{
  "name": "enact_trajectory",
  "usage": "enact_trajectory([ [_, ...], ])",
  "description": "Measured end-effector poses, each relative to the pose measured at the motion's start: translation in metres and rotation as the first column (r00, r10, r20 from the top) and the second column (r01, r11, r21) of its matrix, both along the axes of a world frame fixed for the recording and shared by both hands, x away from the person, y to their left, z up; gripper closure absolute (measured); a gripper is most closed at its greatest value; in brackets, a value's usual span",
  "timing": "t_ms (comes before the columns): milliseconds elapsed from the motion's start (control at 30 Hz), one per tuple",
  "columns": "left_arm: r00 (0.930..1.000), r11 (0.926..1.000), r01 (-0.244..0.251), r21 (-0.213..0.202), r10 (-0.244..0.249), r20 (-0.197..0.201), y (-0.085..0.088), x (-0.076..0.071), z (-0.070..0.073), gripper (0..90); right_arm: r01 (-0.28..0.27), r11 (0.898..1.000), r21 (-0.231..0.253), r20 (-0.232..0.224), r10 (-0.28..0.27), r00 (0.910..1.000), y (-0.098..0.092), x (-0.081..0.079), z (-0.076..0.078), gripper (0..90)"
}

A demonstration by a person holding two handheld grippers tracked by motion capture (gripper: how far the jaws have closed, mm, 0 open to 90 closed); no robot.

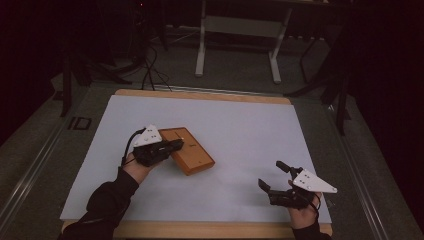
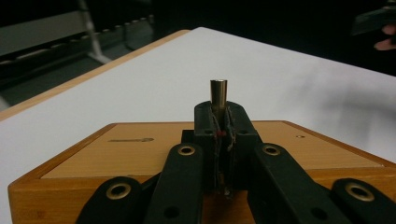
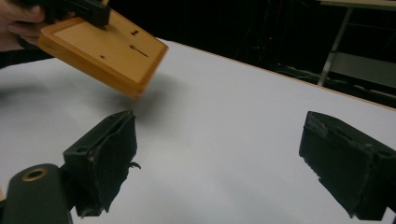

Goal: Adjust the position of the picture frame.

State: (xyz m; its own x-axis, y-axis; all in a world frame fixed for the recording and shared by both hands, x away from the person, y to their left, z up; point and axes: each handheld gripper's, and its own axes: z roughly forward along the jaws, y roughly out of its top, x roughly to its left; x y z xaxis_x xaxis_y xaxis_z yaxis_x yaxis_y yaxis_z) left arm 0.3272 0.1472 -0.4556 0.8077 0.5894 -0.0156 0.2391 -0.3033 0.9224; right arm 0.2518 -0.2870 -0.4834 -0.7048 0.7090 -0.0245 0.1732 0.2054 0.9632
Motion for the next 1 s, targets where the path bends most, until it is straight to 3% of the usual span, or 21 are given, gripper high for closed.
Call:
enact_trajectory([
  [367,0.9948,0.9949,0.100,-0.013,-0.100,-0.015,-0.056,0.023,-0.008,86.0,0.002,1.000,0.009,-0.001,-0.002,1.0000,-0.003,0.000,0.000,10.9],
  [767,0.9841,0.9844,0.175,-0.023,-0.175,-0.027,-0.101,0.040,-0.025,86.0,0.005,1.000,0.012,-0.008,-0.005,1.0000,-0.005,0.002,-0.001,11.0],
  [1000,0.9737,0.9743,0.223,-0.029,-0.224,-0.039,-0.124,0.045,-0.037,86.0,0.001,1.000,0.012,-0.017,-0.001,0.9999,-0.005,0.003,-0.002,11.1],
])
